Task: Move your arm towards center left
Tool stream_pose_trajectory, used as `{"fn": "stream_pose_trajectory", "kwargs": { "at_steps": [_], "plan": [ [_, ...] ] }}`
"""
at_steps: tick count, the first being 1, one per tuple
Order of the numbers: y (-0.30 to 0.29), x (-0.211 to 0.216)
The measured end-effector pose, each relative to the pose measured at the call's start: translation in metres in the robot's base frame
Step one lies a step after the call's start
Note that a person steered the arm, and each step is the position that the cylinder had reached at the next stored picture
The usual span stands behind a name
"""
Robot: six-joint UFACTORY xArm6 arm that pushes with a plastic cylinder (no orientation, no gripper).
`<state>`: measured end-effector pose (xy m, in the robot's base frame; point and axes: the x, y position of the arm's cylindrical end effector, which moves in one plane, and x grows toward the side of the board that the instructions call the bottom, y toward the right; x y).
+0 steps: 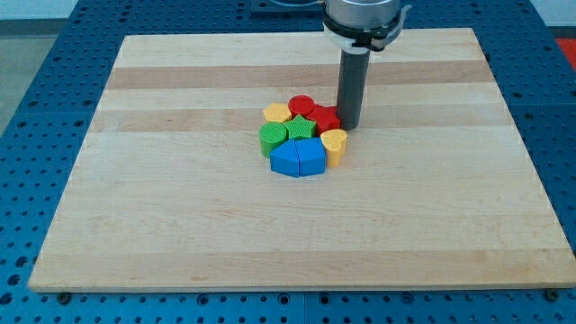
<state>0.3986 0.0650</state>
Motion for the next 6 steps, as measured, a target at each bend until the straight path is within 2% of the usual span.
{"fn": "stream_pose_trajectory", "kwargs": {
  "at_steps": [2, 3, 4, 5, 6],
  "plan": [
    [0.012, 0.004],
    [0.035, 0.028],
    [0.042, 0.069],
    [0.026, 0.117],
    [-0.029, 0.135]
  ]
}}
